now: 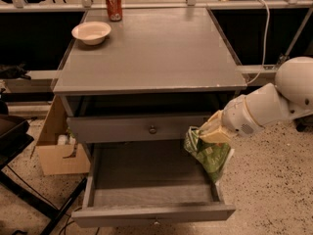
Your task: Pick green jalapeno chip bag from middle drawer and place on counter
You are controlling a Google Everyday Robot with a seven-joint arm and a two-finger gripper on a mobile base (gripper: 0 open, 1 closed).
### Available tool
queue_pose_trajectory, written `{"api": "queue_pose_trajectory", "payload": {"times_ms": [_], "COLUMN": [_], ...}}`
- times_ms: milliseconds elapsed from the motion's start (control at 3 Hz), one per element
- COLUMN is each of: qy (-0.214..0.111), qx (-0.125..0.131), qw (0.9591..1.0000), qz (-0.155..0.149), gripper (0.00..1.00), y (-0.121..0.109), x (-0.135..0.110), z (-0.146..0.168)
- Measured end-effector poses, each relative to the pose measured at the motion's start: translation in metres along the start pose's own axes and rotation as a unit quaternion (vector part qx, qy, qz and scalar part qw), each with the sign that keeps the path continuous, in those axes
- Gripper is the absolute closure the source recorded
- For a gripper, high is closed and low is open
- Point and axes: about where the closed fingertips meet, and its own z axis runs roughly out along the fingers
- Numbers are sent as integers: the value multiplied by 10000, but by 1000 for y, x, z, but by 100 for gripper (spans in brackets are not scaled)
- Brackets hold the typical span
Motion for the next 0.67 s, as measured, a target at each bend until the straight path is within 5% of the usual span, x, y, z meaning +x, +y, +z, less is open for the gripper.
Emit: {"api": "queue_pose_trajectory", "payload": {"times_ms": [667], "qy": [829], "qx": [429], "qw": [9955], "qz": [-171], "gripper": [100], "y": [-29], "x": [-52], "z": [-74]}}
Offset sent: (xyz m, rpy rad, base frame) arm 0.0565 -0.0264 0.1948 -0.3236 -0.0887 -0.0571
